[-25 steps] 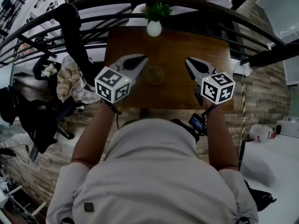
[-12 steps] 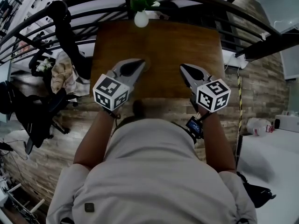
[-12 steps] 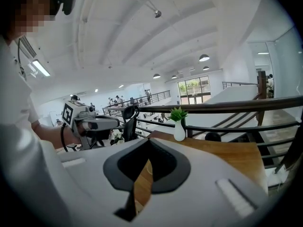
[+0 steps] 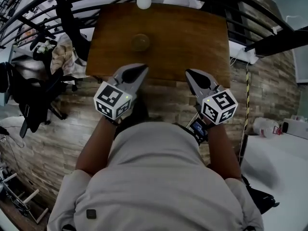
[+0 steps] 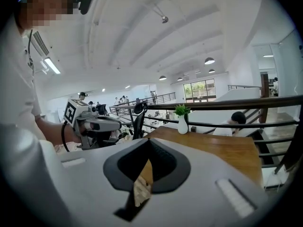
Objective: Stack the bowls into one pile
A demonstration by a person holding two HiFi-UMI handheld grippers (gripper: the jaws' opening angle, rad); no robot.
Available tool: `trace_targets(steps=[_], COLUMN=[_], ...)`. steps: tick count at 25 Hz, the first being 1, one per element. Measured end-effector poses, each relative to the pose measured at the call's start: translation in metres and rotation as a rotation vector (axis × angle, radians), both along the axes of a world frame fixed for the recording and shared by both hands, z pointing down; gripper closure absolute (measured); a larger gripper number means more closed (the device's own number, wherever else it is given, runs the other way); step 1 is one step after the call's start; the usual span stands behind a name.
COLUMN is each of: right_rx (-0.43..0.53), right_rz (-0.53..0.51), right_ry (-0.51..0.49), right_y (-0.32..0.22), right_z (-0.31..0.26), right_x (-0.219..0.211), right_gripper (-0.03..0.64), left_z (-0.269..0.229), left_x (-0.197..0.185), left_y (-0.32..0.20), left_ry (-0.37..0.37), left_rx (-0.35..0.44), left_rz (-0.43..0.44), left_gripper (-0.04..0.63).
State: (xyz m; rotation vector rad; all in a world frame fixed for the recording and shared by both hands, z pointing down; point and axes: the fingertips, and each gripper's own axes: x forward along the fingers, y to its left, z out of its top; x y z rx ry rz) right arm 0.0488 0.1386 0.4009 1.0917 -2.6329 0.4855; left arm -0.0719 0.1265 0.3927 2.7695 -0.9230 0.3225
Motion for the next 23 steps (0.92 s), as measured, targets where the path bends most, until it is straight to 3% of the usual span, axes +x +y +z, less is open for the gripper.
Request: trace_targets(steps=[8,23], right_rx=[-0.027,0.004], right_rz=[-0.030,-0.077], right_ry=[-0.014,-0.058], right_y=[0.070,0.100], right_z=[0.012,-0.014], right_x=[0.019,0.018], right_gripper=[0.611,0.611], left_z=[0.003,-0.021], left_x=[0.017,0.024], left_y=[0.071,0.110], left_ry=[0.011,-0.012], left_rx=[-0.005,0.016], left_rz=[-0.023,-0.031], left_gripper=[0.591,0.591])
